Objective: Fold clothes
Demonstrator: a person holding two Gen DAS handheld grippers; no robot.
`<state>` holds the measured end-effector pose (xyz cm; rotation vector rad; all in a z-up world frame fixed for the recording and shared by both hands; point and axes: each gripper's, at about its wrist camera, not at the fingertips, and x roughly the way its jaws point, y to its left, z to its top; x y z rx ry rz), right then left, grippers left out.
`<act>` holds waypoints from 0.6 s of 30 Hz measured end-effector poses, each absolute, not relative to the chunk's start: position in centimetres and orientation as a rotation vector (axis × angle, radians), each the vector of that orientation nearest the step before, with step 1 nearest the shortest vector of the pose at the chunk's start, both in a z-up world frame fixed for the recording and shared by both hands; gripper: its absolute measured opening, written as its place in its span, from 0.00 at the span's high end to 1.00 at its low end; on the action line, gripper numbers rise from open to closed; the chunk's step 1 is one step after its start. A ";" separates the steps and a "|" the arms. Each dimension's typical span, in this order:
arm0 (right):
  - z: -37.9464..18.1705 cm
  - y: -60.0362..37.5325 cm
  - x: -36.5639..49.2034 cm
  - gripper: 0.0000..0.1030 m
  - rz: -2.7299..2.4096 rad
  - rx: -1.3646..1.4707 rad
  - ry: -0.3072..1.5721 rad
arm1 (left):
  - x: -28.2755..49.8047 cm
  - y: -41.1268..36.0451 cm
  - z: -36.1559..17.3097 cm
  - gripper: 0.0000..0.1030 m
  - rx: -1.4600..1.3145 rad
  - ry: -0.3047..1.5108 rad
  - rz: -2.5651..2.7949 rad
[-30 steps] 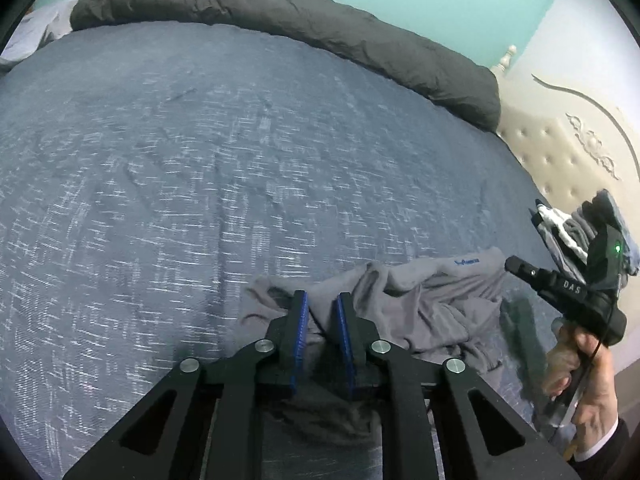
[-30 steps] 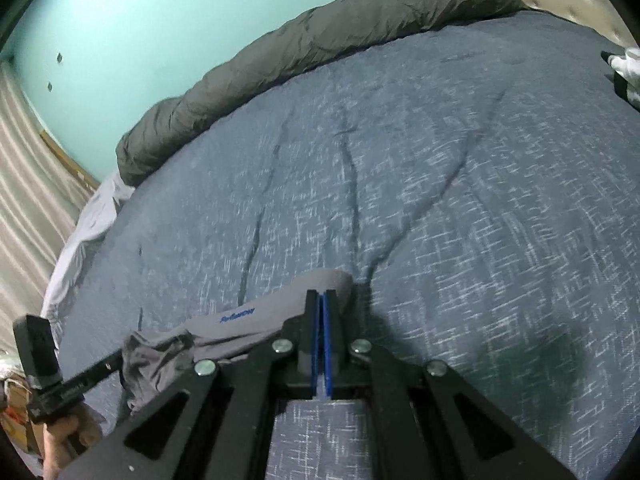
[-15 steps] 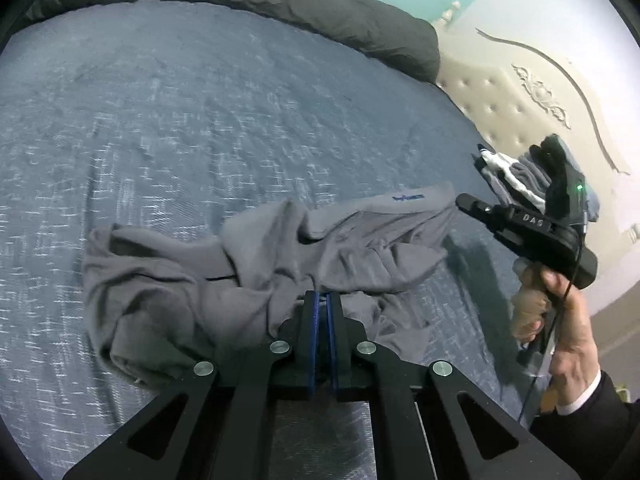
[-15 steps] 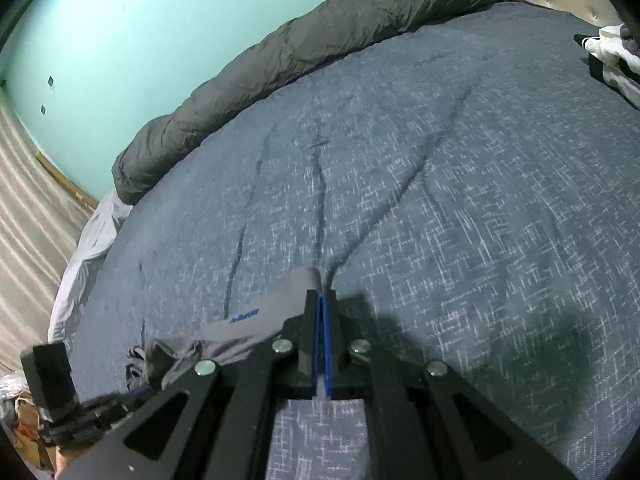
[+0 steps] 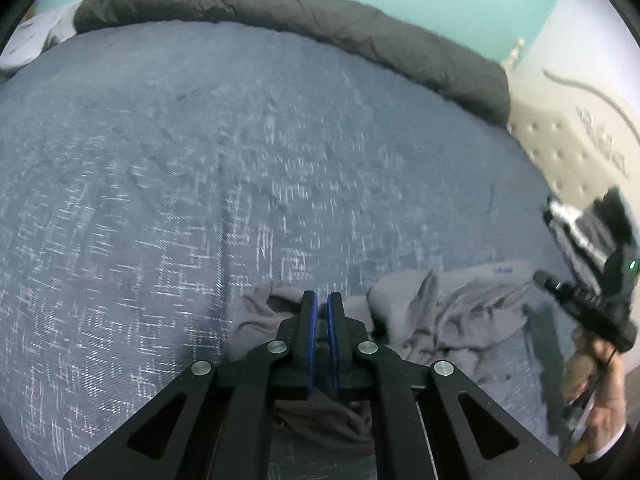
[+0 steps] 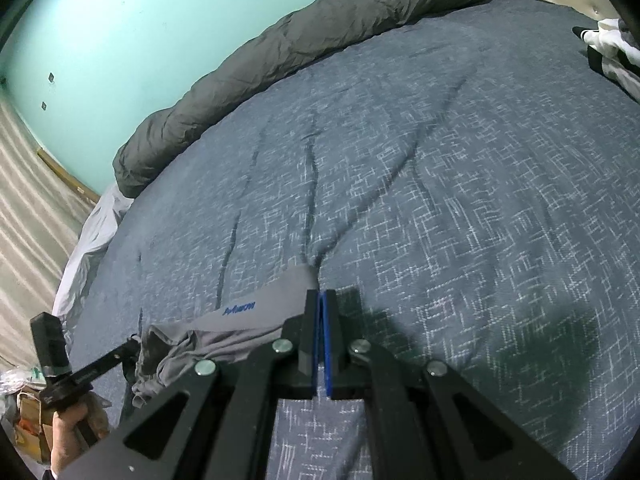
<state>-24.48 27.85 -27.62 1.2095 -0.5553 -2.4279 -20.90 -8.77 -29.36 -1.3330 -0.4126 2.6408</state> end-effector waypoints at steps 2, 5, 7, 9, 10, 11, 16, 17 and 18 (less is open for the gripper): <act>-27.5 27.9 -24.4 0.99 -2.425 1.206 -0.557 | -21.2 -7.9 -29.5 0.92 -1.353 -0.360 2.630; -27.6 27.9 -24.3 0.99 -2.420 1.205 -0.559 | -21.4 -6.4 -29.4 0.67 -1.362 -0.278 2.615; -27.7 27.8 -24.2 0.99 -2.415 1.208 -0.559 | -21.2 -6.0 -29.3 0.59 -1.359 -0.233 2.632; -27.9 27.9 -24.1 0.99 -2.412 1.208 -0.559 | -21.2 -5.8 -29.4 0.57 -1.369 -0.196 2.651; -27.9 28.0 -24.0 0.99 -2.410 1.208 -0.561 | -21.3 -5.9 -29.6 0.57 -1.376 -0.194 2.652; -27.9 28.0 -24.0 0.99 -2.409 1.209 -0.563 | -21.5 -6.0 -29.8 0.57 -1.384 -0.186 2.659; -27.9 28.0 -24.0 0.99 -2.400 1.210 -0.567 | -22.5 -5.6 -30.6 0.57 -1.413 -0.074 2.701; -27.9 28.0 -24.0 0.99 -2.398 1.211 -0.567 | -22.7 -5.5 -30.7 0.57 -1.414 -0.071 2.697; -28.0 28.0 -24.0 0.99 -2.396 1.212 -0.567 | -22.8 -5.3 -30.9 0.57 -1.415 -0.069 2.692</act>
